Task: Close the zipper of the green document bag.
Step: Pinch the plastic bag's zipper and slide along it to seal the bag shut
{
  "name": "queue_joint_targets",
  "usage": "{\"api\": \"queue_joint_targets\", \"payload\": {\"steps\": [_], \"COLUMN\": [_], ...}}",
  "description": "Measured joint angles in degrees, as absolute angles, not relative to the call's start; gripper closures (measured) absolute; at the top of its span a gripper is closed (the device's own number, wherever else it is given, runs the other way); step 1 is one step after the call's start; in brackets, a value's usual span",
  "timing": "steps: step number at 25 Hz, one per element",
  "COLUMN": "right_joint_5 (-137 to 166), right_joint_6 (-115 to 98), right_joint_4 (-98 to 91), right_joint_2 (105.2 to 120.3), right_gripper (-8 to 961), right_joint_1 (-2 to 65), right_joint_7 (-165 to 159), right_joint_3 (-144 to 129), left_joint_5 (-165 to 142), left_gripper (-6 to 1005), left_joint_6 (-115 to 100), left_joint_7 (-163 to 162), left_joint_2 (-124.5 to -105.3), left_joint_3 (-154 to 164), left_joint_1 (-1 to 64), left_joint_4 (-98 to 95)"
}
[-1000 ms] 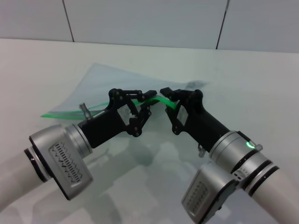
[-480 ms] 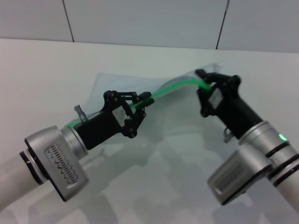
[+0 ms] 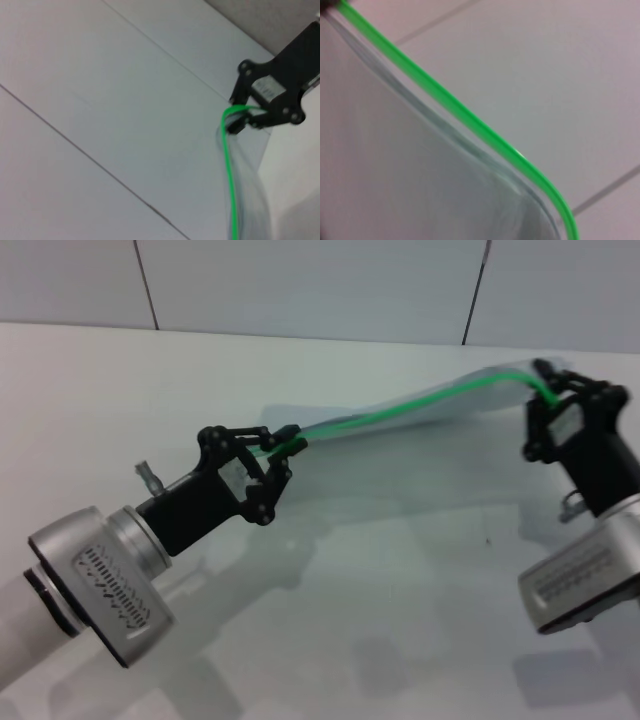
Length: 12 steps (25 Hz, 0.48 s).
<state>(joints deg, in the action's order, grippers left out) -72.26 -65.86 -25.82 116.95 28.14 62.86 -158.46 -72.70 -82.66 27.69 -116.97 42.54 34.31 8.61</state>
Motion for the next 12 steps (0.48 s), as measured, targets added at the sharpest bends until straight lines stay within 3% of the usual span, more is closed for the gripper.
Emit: {"api": "queue_joint_targets", "payload": {"steps": [12], "right_joint_5": [-81.5], "right_joint_6": [-70.0], "right_joint_4": [-23.8], "right_joint_2": [117.17], "right_gripper": [803], "right_joint_1": [26.7], "right_joint_7": [62.3], "right_joint_3": [-158.5], "left_joint_5": [-71.7], "left_gripper": [916], "left_joint_6": [-83.5], "left_joint_7": [27.6], "left_joint_2": [-116.87], "left_joint_3": [42.4], "left_joint_1": [33.6], "left_joint_4": [8.3]}}
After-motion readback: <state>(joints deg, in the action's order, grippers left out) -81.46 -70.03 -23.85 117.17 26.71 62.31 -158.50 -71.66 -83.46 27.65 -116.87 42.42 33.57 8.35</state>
